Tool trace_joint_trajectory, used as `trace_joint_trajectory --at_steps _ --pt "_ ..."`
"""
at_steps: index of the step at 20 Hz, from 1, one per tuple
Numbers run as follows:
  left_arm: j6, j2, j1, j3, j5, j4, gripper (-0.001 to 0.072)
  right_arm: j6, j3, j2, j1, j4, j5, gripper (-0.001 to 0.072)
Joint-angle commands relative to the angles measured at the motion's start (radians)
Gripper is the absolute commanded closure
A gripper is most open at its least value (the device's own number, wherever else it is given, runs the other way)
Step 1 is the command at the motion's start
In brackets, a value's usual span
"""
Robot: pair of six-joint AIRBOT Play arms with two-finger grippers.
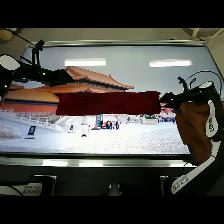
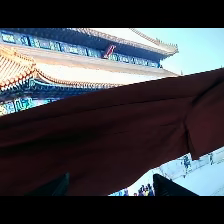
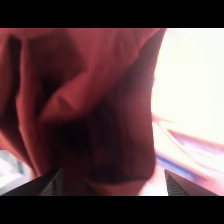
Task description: Fold the shirts.
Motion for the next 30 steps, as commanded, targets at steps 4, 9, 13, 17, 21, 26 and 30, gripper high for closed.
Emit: trace_joint_trajectory --at_steps 4,9,13,17,21,26,30 --pt "-0.015 -0.001 0.0 0.0 0.0 0.0 0.0095 -0.045 -0.001 -0.035 0.076 0.082 -0.034 0.0002" --pt "-0.015 -0.001 0.0 0.0 0.0 0.0 0.0095 -0.122 0.0 -0.016 0.072 0.327 -0.023 0.0003" --pt "-0.014 -0.001 0.0 0.0 0.0 0.0 0.0095 -0.142 0.0 -0.005 0.084 0.344 0.08 0.0004" --pt "-0.014 -0.001 0.0 0.0 0.0 0.0 0.0095 -0.158 0.0 0.016 0.087 0.335 0.112 0.0004" --pt "-0.014 -0.001 0.0 0.0 0.001 0.0 0.0095 -0.119 -0.001 0.017 0.148 0.131 0.076 0.0004" --pt "-0.014 -0.003 -0.003 0.0 0.003 0.0 0.0095 -0.006 0.0 0.017 0.242 -0.092 -0.087 0.0457" --pt "-0.014 -0.047 -0.061 0.0 0.032 0.0 0.0473 0.01 0.0 0.101 0.247 -0.116 -0.102 0.0692"
